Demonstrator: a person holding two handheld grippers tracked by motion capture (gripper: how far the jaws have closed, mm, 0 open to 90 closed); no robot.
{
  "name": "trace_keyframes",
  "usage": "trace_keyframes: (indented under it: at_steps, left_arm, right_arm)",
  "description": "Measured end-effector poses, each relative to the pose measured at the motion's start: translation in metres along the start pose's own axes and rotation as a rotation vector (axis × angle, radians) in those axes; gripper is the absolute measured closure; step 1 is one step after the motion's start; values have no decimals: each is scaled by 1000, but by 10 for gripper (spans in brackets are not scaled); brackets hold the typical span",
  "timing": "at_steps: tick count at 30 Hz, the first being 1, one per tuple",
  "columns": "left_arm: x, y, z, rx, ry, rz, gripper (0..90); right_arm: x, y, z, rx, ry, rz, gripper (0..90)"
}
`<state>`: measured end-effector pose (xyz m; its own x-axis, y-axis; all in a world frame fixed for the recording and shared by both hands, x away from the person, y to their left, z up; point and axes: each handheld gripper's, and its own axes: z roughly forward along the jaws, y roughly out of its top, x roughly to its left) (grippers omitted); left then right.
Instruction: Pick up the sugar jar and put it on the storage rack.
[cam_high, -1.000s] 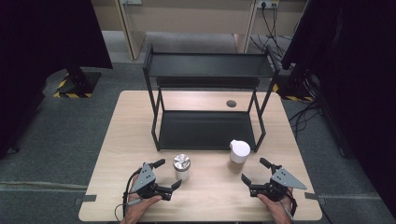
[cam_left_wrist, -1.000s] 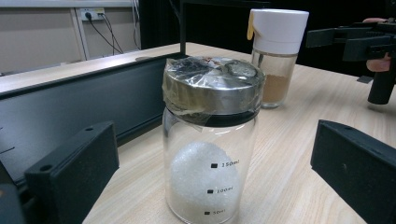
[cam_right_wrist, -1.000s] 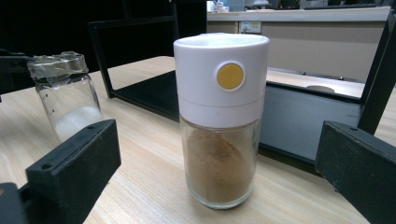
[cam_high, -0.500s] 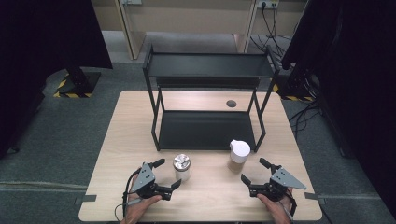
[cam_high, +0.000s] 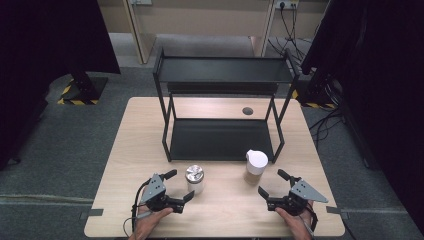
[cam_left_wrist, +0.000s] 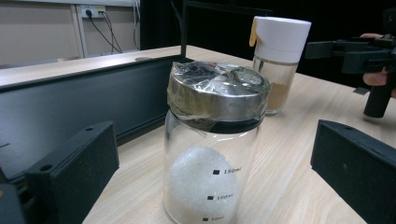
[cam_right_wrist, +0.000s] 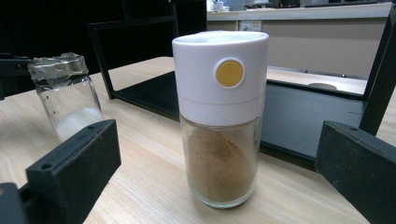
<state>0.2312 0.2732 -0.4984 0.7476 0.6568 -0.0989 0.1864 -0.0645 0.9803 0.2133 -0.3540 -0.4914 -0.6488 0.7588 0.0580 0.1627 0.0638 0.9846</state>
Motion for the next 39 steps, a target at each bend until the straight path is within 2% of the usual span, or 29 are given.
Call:
trace_keyframes:
  at_steps: [8, 13, 28, 39]
  left_arm:
    - [0, 1, 6, 9, 2, 3, 5]
    - [-1, 4, 10, 17, 2, 20, 5]
    - [0, 9, 26, 42, -2, 10, 5]
    - [0, 12, 37, 59, -7, 24, 35]
  right_arm:
    - [-1, -1, 1, 0, 2, 7, 4]
    - [-1, -1, 1, 0, 2, 11, 4]
    - [-1, -2, 2, -2, 7, 19, 5]
    - [-2, -2, 2, -3, 11, 20, 4]
